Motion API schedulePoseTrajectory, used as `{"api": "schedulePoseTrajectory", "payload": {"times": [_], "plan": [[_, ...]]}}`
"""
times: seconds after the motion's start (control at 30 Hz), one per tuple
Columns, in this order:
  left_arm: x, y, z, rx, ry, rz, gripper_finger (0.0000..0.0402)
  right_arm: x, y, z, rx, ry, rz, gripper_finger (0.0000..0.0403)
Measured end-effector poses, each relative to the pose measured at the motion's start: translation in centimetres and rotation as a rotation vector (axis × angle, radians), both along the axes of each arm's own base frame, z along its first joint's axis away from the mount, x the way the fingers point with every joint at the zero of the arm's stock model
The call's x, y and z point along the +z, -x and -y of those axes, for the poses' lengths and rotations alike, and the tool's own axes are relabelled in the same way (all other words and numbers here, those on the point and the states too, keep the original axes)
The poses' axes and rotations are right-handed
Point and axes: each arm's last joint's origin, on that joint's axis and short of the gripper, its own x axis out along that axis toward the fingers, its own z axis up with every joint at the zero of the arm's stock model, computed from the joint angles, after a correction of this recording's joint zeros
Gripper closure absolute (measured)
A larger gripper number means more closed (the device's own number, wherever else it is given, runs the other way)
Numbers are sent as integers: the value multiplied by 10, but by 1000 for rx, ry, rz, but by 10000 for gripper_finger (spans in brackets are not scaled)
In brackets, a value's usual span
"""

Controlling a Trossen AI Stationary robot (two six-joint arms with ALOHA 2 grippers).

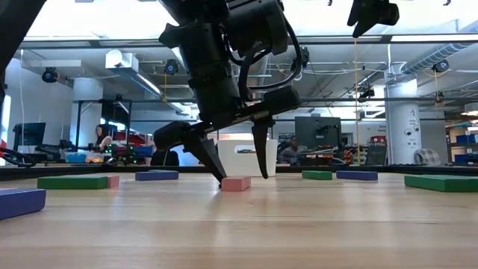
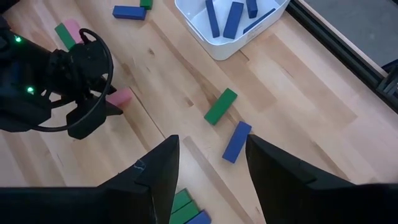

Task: Sort blocks
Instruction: Put the pink block into the orange bin

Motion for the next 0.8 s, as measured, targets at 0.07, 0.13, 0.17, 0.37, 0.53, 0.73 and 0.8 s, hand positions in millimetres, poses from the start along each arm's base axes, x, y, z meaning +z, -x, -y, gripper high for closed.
{"api": "schedulePoseTrajectory", "payload": {"times": [0.07,0.13,0.17,0.37,0.53,0.73,0.8], "plan": [[0,2,0,1,-6,-19,171,0,0,0,0,0,0,225],[-1,4,-1,-3,-12,-51,171,0,0,0,0,0,0,226],[-1,5,-1,-13,-17,-60,171,0,0,0,0,0,0,227],[-4,6,-1,-47,-29,-84,171,0,0,0,2,2,-1,237],[-13,5,-1,-71,-28,-102,171,0,0,0,3,2,-1,237],[-13,4,0,-79,-26,-109,173,0,0,0,2,2,-1,229],[-13,5,0,-79,-25,-115,188,0,0,0,2,2,-1,230]]}}
